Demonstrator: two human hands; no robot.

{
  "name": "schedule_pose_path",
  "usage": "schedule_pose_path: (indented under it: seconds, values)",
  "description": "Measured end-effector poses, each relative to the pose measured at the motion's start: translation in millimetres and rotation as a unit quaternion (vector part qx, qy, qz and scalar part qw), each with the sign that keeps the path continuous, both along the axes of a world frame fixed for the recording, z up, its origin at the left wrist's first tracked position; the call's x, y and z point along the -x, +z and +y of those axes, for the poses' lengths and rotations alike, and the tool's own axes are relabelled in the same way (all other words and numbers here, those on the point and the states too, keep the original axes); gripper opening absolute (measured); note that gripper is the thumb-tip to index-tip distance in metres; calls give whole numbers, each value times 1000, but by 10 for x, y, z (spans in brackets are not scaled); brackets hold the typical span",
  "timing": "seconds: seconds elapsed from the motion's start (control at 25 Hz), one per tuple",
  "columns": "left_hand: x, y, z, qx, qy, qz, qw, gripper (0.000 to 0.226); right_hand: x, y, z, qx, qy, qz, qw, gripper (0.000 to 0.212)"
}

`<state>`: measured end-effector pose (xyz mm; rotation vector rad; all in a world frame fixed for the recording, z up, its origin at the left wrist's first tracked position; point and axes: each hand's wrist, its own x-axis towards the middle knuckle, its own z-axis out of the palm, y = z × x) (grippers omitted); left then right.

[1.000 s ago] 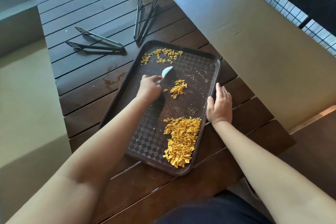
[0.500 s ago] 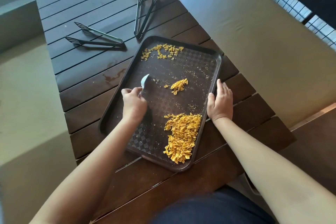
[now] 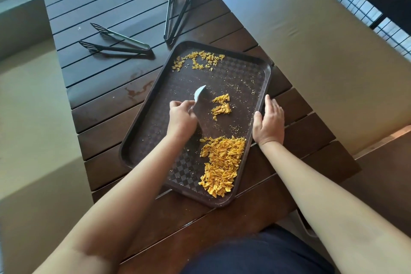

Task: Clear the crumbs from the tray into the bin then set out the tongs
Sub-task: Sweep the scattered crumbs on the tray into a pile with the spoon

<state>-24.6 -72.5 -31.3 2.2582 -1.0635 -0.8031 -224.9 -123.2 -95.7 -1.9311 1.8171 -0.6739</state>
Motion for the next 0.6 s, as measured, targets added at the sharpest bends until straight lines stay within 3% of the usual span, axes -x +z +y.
schedule_pose_path:
  seconds: [0.32, 0.6]
  values:
    - [246, -6, 148, -19, -122, 3, 992, 24, 1, -7, -10, 0, 0, -1, 1000, 64]
    - [173, 87, -180, 15, -58, 8, 998, 30, -6, 9, 3, -6, 0, -6, 1000, 64]
